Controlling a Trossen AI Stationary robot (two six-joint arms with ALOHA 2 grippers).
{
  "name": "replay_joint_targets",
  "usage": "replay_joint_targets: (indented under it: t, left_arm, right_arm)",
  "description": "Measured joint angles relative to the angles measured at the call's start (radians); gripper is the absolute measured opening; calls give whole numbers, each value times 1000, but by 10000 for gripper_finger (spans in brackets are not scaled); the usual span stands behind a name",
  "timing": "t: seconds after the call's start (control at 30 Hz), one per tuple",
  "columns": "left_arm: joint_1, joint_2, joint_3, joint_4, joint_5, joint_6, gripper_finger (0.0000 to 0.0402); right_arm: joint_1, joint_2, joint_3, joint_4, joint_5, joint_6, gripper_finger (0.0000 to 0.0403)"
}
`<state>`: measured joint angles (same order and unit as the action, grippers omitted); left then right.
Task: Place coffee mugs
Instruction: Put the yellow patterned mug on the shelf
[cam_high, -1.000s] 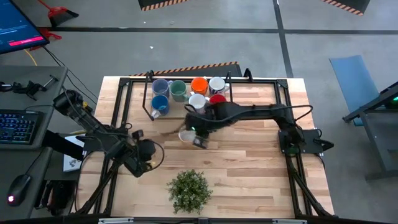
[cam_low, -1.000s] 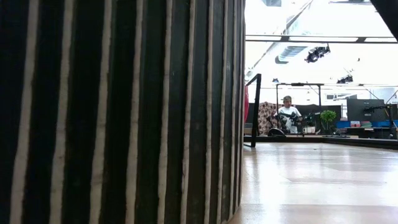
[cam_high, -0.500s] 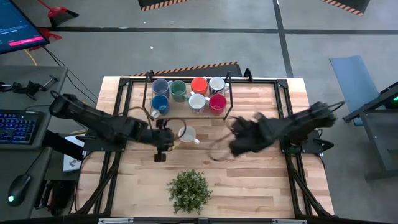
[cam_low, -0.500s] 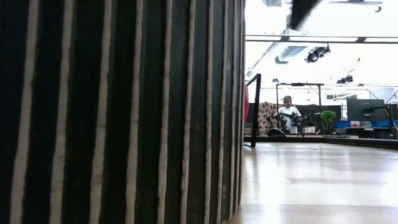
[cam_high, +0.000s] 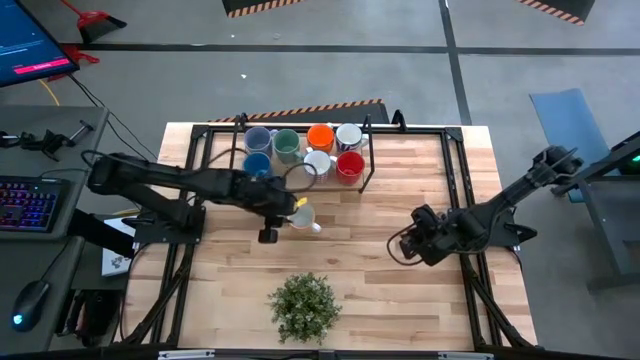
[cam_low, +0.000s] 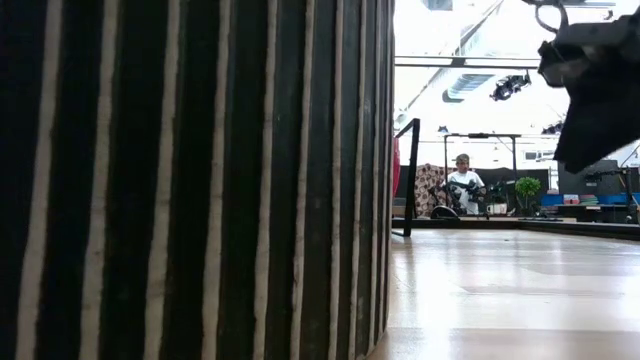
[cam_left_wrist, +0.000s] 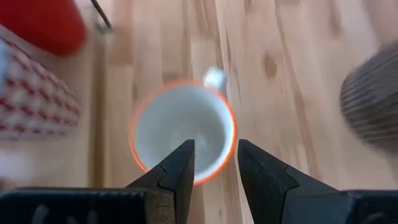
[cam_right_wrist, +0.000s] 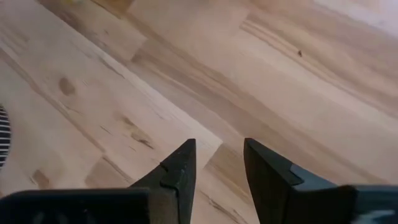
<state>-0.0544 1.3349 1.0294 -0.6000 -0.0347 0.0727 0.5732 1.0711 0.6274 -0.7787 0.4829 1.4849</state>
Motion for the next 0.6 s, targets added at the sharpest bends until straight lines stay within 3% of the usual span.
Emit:
replay_joint_targets:
  t: [0.13,0.6]
  left_arm:
    - [8,87,34,-25,5,37,113]
    - [-8,288,180,-125,51,79,120]
  right_arm:
    - [-20,-26,-56,48,-30,-2,114]
    - [-43,-31,-47,-15,-69,-79,114]
